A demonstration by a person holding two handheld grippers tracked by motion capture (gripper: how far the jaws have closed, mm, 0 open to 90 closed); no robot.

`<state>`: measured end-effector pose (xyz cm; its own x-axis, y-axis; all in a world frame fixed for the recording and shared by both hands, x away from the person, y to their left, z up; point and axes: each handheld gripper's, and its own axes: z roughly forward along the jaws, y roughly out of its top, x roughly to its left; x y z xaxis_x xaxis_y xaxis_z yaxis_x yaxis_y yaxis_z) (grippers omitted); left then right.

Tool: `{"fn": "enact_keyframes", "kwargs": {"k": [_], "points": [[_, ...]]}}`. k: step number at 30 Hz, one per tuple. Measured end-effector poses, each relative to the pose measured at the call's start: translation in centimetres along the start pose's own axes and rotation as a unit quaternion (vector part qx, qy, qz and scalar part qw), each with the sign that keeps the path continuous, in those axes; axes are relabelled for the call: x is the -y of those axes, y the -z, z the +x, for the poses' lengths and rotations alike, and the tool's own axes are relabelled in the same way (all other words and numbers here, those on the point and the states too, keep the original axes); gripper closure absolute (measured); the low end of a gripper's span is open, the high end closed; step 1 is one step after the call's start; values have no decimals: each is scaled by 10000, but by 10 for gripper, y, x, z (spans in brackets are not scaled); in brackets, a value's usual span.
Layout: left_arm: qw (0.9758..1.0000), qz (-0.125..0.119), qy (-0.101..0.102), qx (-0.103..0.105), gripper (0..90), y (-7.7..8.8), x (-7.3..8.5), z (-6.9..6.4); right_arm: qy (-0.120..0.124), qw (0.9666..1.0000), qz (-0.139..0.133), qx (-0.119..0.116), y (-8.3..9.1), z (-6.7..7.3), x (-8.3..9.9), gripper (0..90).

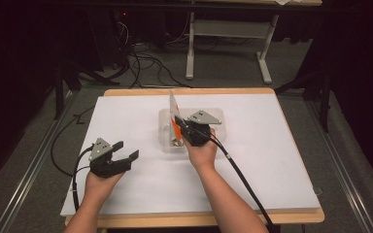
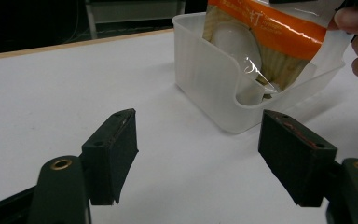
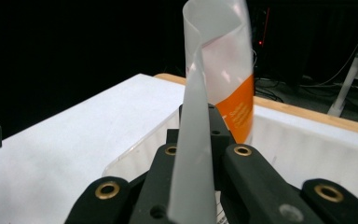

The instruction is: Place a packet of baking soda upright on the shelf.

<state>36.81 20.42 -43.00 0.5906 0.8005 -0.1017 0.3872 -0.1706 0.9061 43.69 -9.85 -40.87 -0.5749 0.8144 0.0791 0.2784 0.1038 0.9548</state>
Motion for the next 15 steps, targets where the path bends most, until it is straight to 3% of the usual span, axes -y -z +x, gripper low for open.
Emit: {"fn": "enact_keyframes", "kwargs": {"k": [6,15], "points": [[10000,0,-4,3,286,0,0,0,-26,9999,109,27,-3,1,8,900],[10000,2,-6,11,287,0,0,0,-63,9999,96,23,1,0,4,888]]}}
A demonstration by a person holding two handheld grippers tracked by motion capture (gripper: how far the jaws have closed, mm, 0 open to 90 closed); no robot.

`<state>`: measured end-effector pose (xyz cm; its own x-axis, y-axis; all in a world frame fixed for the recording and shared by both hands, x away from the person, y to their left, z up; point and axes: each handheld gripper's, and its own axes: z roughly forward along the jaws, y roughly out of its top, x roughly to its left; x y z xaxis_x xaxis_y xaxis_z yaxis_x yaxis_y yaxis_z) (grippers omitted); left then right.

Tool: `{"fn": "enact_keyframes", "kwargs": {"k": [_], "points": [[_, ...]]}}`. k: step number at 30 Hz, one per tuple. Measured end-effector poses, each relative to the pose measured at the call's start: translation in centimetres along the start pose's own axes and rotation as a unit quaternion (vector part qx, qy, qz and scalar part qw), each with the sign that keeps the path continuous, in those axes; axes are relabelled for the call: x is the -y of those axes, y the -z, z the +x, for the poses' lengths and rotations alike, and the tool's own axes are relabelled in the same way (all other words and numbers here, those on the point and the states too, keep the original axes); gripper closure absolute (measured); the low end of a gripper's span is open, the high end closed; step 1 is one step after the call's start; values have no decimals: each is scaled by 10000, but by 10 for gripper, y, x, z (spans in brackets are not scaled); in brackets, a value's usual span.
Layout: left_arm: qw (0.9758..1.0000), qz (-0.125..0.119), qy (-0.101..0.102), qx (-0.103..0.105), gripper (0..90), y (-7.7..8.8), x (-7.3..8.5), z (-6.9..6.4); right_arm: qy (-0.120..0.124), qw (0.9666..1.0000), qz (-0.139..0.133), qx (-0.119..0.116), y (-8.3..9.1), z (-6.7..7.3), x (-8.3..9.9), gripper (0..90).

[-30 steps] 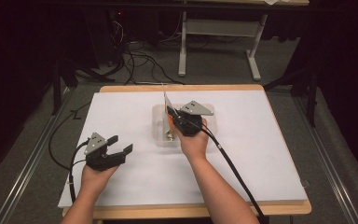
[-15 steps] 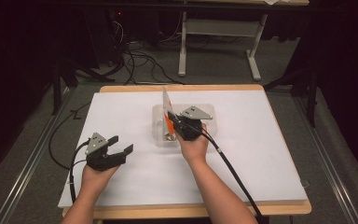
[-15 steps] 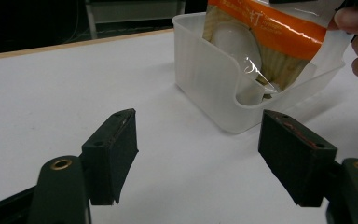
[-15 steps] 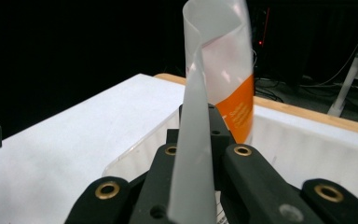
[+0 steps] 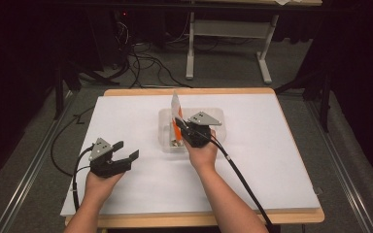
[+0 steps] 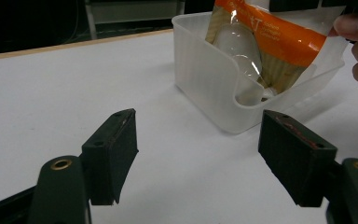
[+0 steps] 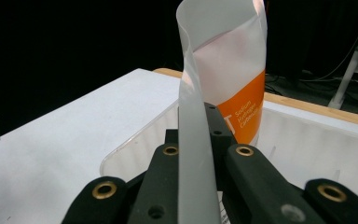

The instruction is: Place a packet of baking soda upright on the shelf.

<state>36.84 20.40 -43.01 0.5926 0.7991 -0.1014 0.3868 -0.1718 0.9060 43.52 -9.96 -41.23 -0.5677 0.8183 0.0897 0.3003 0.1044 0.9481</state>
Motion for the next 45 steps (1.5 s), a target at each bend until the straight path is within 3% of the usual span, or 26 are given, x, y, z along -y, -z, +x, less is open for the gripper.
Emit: {"fn": "enact_keyframes", "kwargs": {"k": [18,24,25,26,27,30,35,45], "points": [[10000,-30,20,4,286,0,0,1,63,10000,-14,75,4,1,-12,834],[10000,-25,14,12,286,0,0,0,83,9999,12,105,9,2,-17,641],[10000,-22,8,7,286,-1,0,0,88,9998,41,149,11,4,-18,554],[10000,-22,8,7,287,-1,0,0,88,9998,41,149,11,4,-18,554],[10000,-16,3,4,286,-1,0,0,118,9997,78,183,13,5,-19,464],[10000,-3,-12,2,286,-1,0,0,159,9993,97,315,17,6,-21,393],[10000,4,-33,9,287,-2,0,-1,151,9994,182,272,26,7,-23,327],[10000,42,-45,-25,287,-3,0,0,218,9992,227,231,54,4,-17,300]]}}
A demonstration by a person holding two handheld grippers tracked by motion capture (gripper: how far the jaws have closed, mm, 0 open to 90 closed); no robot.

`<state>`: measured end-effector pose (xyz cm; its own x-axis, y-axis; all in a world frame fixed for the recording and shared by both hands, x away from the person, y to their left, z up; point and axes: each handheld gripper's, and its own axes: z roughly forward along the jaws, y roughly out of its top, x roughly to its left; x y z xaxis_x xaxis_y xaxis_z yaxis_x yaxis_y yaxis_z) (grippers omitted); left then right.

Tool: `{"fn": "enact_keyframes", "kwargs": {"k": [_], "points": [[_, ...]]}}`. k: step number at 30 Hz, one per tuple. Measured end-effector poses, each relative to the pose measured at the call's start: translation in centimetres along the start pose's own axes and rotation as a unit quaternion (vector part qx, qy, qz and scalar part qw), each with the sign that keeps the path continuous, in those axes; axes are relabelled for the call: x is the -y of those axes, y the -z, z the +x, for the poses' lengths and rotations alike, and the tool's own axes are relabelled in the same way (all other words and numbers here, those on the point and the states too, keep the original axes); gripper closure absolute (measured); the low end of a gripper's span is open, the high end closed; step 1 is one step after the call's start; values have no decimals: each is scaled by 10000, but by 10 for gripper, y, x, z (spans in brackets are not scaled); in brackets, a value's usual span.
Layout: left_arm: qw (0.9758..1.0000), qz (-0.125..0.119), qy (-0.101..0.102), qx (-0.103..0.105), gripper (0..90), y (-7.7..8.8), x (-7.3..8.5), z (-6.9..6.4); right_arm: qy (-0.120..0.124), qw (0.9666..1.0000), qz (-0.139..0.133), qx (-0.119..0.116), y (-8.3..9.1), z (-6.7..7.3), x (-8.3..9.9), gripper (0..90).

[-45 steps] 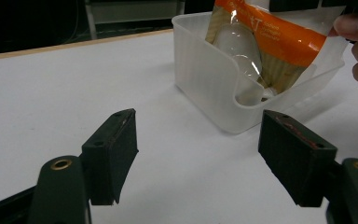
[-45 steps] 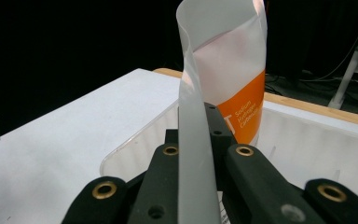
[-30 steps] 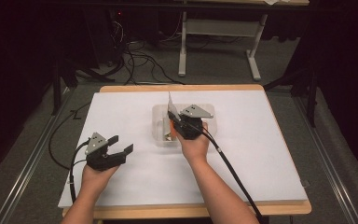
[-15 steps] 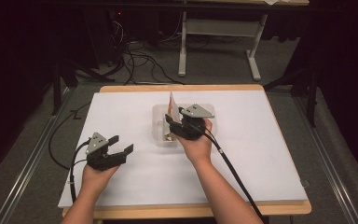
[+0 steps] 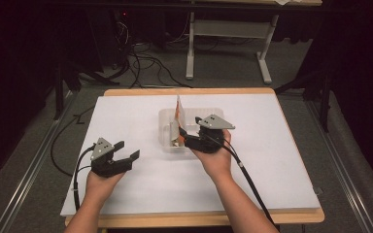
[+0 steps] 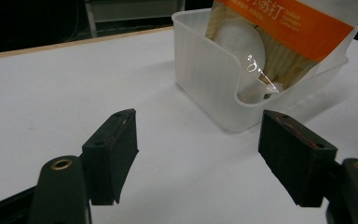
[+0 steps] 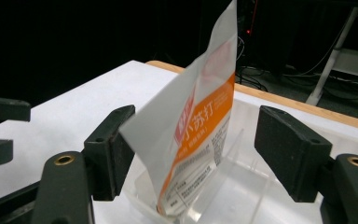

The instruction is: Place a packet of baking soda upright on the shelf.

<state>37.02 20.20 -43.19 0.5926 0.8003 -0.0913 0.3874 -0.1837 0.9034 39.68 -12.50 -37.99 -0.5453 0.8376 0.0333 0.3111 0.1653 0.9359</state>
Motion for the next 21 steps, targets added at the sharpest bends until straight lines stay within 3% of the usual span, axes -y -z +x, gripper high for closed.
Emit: {"fn": "enact_keyframes", "kwargs": {"k": [11,21], "points": [[10000,34,-23,-18,287,-1,0,-1,-45,10000,2,-79,26,-7,15,299],[10000,46,-26,-19,287,-1,1,-1,-40,9999,4,116,59,-32,31,303]]}}
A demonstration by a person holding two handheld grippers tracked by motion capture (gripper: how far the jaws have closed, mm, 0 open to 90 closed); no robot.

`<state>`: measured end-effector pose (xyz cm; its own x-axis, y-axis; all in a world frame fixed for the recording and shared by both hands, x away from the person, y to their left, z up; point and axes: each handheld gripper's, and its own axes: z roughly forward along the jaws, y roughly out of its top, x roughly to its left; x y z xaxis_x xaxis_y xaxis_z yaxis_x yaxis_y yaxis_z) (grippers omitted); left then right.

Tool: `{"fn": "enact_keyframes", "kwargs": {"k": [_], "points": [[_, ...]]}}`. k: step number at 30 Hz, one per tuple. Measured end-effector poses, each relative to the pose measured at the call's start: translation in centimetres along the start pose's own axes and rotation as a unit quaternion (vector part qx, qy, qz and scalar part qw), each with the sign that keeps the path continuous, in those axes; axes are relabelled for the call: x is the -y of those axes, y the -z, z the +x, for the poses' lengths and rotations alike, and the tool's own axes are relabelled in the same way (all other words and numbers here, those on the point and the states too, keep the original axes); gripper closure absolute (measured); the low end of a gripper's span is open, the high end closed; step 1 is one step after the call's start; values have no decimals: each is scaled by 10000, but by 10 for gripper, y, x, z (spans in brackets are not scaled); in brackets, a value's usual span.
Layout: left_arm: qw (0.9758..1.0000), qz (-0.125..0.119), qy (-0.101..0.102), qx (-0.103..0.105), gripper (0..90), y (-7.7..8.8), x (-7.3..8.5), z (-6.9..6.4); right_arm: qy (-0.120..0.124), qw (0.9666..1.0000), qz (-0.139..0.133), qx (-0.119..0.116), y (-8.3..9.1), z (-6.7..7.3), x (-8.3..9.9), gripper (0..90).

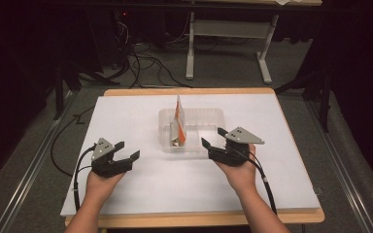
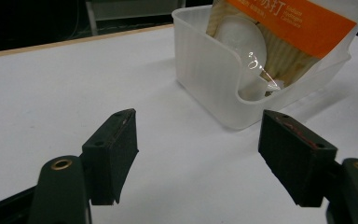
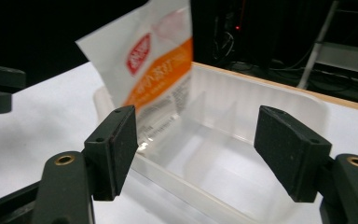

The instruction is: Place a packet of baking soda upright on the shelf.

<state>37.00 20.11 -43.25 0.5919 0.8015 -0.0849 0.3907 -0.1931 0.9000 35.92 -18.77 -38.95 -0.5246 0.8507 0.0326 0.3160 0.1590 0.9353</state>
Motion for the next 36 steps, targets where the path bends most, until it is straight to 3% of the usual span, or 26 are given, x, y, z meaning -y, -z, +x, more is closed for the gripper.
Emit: {"fn": "enact_keyframes", "kwargs": {"k": [9,14,19,21,24,26,32,36], "points": [[10000,96,-11,16,284,-1,1,1,-160,9992,-63,366,44,-41,16,304],[9999,101,-41,15,284,-1,1,-1,-189,9973,-9,709,77,-69,27,304],[9998,176,-85,5,283,-4,2,-1,-260,9943,97,1032,110,-95,47,299],[9998,184,-98,4,283,-5,2,-4,-331,9928,194,1131,120,-105,66,301],[9998,165,-125,16,284,-6,2,-6,-483,9914,416,1142,119,-110,79,298],[9997,165,-156,25,284,-7,2,-8,-515,9911,427,1150,115,-112,80,297],[9997,153,-181,42,283,-5,2,-8,-258,9922,504,1106,107,-100,78,297],[9998,132,-155,58,283,-4,1,-6,-309,9916,529,1141,108,-100,79,294]]}}
